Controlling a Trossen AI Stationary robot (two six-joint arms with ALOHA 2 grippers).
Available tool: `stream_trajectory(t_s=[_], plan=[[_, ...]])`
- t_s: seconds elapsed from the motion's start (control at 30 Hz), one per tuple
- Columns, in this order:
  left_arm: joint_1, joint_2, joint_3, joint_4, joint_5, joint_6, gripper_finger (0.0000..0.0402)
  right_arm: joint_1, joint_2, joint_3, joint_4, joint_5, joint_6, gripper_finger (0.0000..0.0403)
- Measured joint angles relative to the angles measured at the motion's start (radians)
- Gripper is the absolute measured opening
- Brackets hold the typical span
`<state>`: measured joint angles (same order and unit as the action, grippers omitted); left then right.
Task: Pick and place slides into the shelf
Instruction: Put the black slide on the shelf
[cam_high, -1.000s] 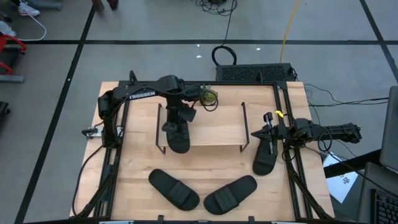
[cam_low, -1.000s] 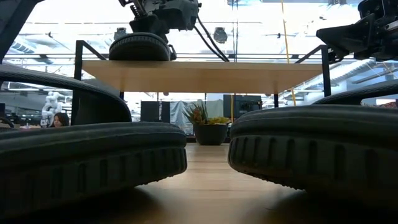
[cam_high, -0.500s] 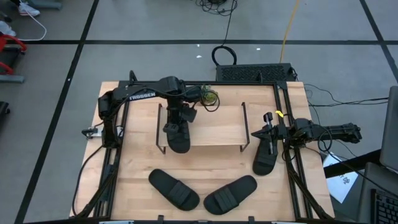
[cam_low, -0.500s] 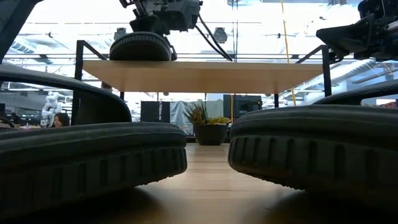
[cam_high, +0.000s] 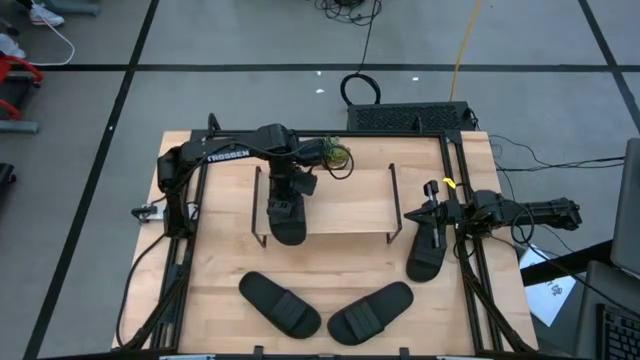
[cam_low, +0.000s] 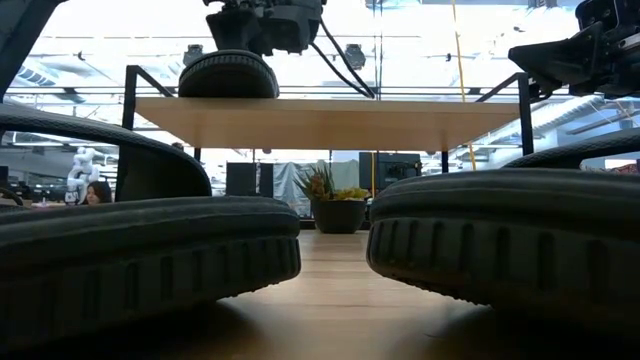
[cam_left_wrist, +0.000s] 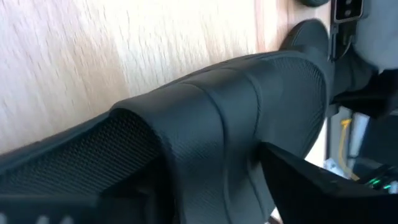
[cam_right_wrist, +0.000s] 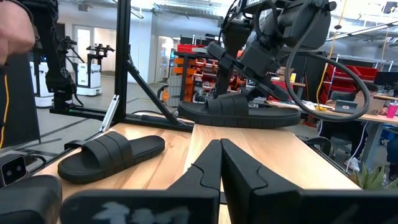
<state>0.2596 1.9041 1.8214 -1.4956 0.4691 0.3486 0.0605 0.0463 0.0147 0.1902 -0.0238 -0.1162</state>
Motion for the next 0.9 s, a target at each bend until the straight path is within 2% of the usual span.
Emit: stream_trajectory(t_s=[0.23, 0.4, 0.5, 0.77, 0.9], plan=[[0.005, 0.000, 0.012, -0.004, 0.003, -0.055, 0.0302, 0.000, 0.000, 0.000, 0.000, 0.000, 0.000, 0.0000], [0.005, -0.001, 0.013, -0.004, 0.007, -0.065, 0.0341, 0.000, 0.000, 0.000, 0.000, 0.000, 0.000, 0.0000], [0.005, -0.002, 0.013, -0.009, 0.010, -0.070, 0.0350, 0.000, 0.000, 0.000, 0.000, 0.000, 0.000, 0.0000], [0.007, -0.054, 0.008, 0.016, -0.018, -0.073, 0.0343, 0.000, 0.000, 0.000, 0.000, 0.000, 0.000, 0.0000], [0.019, -0.091, 0.009, 0.009, 0.019, -0.117, 0.0350, 0.000, 0.000, 0.000, 0.003, 0.000, 0.000, 0.0000]])
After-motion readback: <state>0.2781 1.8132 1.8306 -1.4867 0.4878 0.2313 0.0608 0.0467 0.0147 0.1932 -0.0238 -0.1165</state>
